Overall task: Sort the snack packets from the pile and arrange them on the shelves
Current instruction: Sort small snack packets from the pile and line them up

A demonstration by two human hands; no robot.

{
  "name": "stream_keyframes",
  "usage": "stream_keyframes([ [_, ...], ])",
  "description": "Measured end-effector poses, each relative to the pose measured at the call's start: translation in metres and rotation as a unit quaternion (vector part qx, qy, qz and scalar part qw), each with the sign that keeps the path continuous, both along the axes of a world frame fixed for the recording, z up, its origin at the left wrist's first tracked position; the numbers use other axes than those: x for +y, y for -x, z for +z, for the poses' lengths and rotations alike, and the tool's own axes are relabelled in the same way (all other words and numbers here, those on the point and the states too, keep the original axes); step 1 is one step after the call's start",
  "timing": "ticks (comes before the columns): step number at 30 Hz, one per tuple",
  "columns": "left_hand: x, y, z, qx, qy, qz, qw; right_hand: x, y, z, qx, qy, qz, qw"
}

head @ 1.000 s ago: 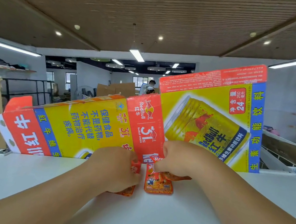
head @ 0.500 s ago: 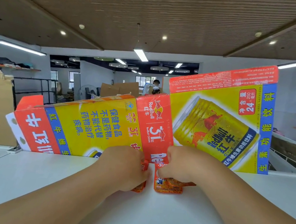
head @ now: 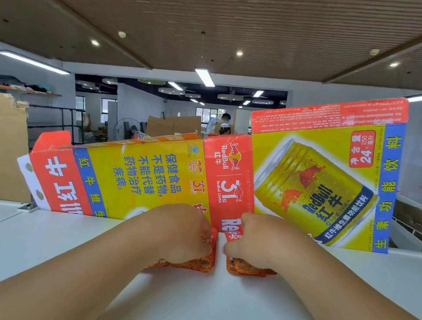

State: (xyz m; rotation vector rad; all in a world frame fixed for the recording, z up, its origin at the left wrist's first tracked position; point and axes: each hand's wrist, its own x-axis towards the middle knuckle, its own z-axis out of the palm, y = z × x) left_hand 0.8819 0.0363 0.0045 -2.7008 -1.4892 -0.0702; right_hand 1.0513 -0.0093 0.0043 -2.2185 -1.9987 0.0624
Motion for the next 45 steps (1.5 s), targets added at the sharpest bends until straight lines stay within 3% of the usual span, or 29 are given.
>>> stream_keyframes([
  [37,-0.006,0.001,0.004,0.016,0.021,0.001,1.000,0.005,0.005,-0.009,-0.016,0.014,-0.013,1.000],
  [45,0.004,0.030,0.032,-0.053,0.044,0.050,0.996,0.002,-0.004,-0.002,-0.002,-0.005,0.006,1.000],
])
